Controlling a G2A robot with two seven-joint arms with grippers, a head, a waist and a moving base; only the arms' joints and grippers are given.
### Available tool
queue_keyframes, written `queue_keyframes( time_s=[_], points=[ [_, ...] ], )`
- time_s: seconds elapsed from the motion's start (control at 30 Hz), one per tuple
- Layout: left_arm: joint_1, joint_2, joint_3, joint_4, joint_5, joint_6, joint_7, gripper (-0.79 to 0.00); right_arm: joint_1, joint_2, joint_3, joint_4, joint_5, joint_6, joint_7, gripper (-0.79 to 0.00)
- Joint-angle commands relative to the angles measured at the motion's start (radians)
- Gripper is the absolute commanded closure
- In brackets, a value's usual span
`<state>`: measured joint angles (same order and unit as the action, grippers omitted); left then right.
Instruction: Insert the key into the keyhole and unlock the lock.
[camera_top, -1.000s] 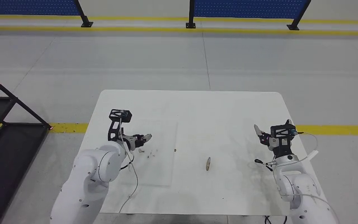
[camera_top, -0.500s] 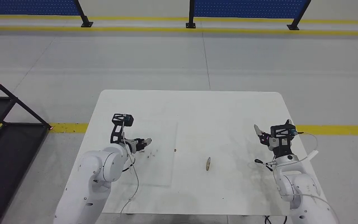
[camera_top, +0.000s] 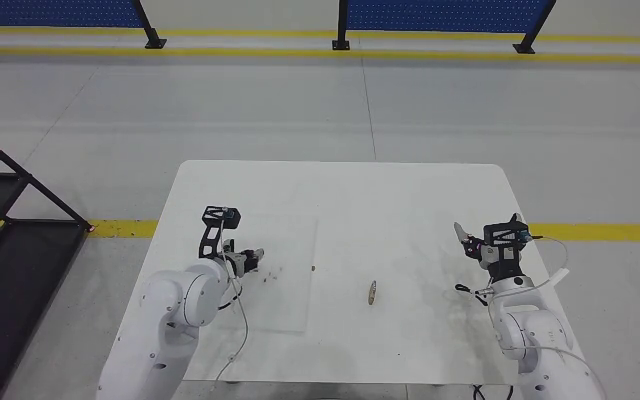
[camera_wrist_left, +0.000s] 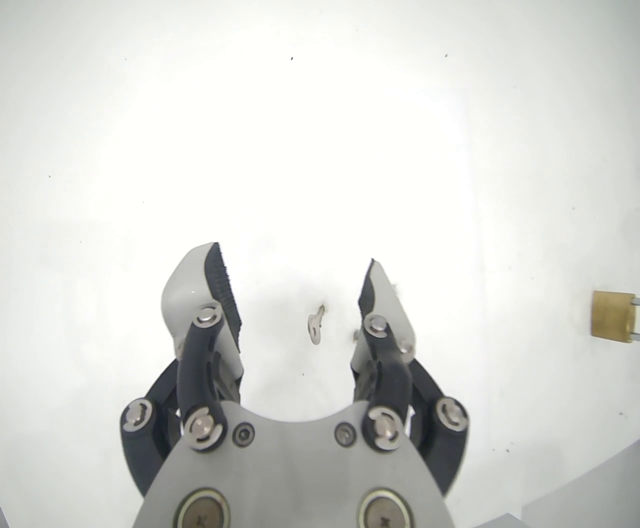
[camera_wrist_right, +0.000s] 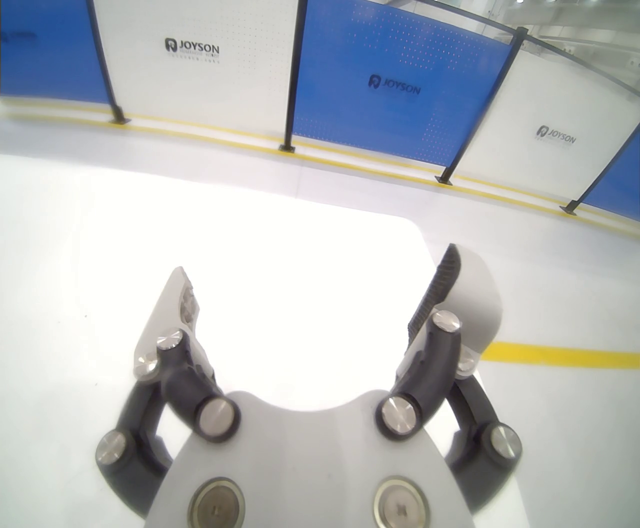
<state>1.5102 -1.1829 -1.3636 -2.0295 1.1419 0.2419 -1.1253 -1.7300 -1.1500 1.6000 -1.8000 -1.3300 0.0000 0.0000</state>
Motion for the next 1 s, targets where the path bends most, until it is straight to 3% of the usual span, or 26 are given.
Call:
queue_keyframes(
  time_s=[0.0, 0.17, 0.3, 0.77, 0.83, 0.97],
  points=[
    [0.001, 0.000, -0.001, 0.000, 0.008, 0.002, -0.001, -0.372, 0.000, 0.000, 0.000, 0.000, 0.000, 0.000, 0.000, -0.785],
    [0.010, -0.001, 0.006, -0.003, 0.008, 0.006, 0.002, -0.314, 0.000, 0.000, 0.000, 0.000, 0.000, 0.000, 0.000, -0.785],
    [0.010, -0.001, 0.003, -0.002, -0.004, -0.003, -0.005, -0.345, 0.000, 0.000, 0.000, 0.000, 0.000, 0.000, 0.000, -0.785],
    [0.030, 0.000, 0.008, -0.003, -0.019, -0.019, -0.018, -0.320, 0.000, 0.000, 0.000, 0.000, 0.000, 0.000, 0.000, -0.785],
    [0.031, 0.000, 0.008, -0.003, -0.021, -0.017, -0.019, -0.299, 0.000, 0.000, 0.000, 0.000, 0.000, 0.000, 0.000, -0.785],
    [0.033, 0.000, 0.009, -0.003, -0.022, -0.018, -0.022, -0.148, 0.000, 0.000, 0.000, 0.000, 0.000, 0.000, 0.000, -0.785]
  ],
)
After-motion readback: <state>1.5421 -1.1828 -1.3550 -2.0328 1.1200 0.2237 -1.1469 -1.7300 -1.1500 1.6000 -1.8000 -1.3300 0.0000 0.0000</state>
